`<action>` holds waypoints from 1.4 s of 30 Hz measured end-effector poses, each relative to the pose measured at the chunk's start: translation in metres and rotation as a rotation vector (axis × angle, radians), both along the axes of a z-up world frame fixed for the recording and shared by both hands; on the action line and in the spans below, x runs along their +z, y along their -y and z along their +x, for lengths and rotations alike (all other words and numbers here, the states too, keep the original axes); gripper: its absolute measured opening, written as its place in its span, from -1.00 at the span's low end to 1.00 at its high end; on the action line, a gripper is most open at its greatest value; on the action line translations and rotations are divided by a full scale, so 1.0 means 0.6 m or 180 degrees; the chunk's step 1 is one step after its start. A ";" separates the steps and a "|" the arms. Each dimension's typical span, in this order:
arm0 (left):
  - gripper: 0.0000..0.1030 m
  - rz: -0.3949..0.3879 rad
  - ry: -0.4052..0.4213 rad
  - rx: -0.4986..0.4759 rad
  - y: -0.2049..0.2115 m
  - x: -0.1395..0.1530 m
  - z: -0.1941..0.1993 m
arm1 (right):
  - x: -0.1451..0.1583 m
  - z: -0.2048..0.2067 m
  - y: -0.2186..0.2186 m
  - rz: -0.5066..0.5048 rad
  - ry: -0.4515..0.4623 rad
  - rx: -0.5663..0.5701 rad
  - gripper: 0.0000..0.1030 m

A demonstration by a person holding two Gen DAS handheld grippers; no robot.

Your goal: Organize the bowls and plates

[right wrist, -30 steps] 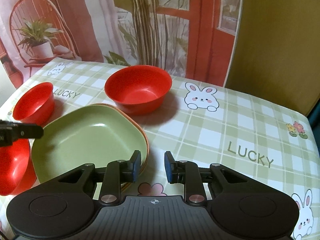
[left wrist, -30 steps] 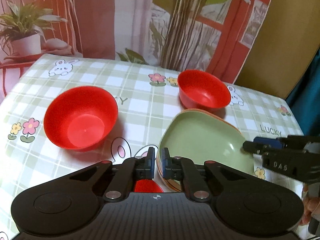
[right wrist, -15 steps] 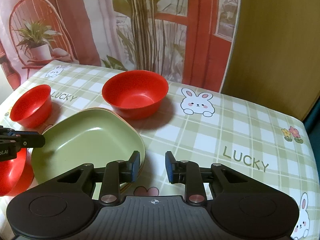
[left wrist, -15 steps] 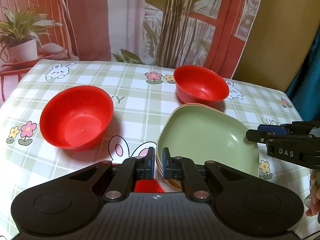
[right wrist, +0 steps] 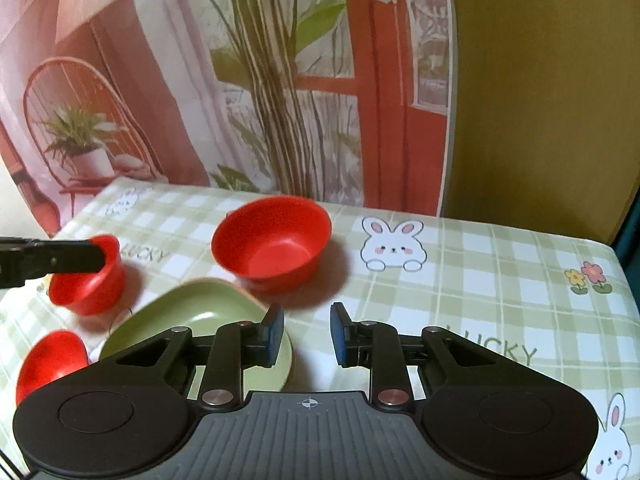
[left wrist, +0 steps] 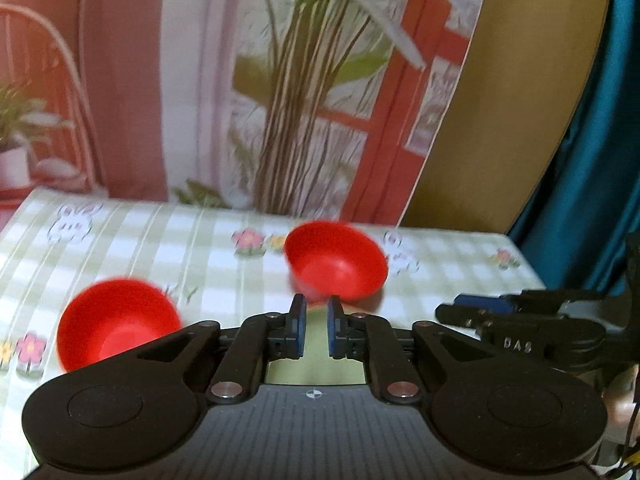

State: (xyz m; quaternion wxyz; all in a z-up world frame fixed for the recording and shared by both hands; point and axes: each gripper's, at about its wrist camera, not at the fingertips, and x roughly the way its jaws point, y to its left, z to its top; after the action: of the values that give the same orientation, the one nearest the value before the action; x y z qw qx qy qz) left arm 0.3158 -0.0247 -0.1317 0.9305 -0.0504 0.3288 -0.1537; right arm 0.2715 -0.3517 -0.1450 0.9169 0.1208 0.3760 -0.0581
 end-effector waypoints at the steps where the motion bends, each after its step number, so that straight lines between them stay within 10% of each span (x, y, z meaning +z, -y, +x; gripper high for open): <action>1: -0.68 -0.0009 0.0018 -0.0016 0.003 0.001 0.008 | 0.001 0.006 0.004 0.0015 0.0015 -0.0006 -0.54; 6: -0.33 -0.0111 -0.0032 -0.0066 0.018 -0.013 0.060 | -0.006 0.037 0.019 0.0059 0.0034 -0.0019 -0.53; 23: -0.34 -0.0258 -0.0526 0.0047 0.033 -0.118 0.193 | -0.071 0.142 0.059 0.0329 -0.0093 -0.0001 -0.53; 42: -0.71 -0.0153 -0.0394 0.0105 0.035 -0.110 0.171 | -0.044 0.133 0.041 0.0400 0.0010 0.0025 -0.75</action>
State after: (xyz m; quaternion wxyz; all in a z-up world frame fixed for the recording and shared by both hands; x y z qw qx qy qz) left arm 0.4184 -0.0460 -0.1976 0.9093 -0.0876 0.3809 -0.1428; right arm 0.3515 -0.3764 -0.1714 0.9083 0.1767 0.3779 -0.0305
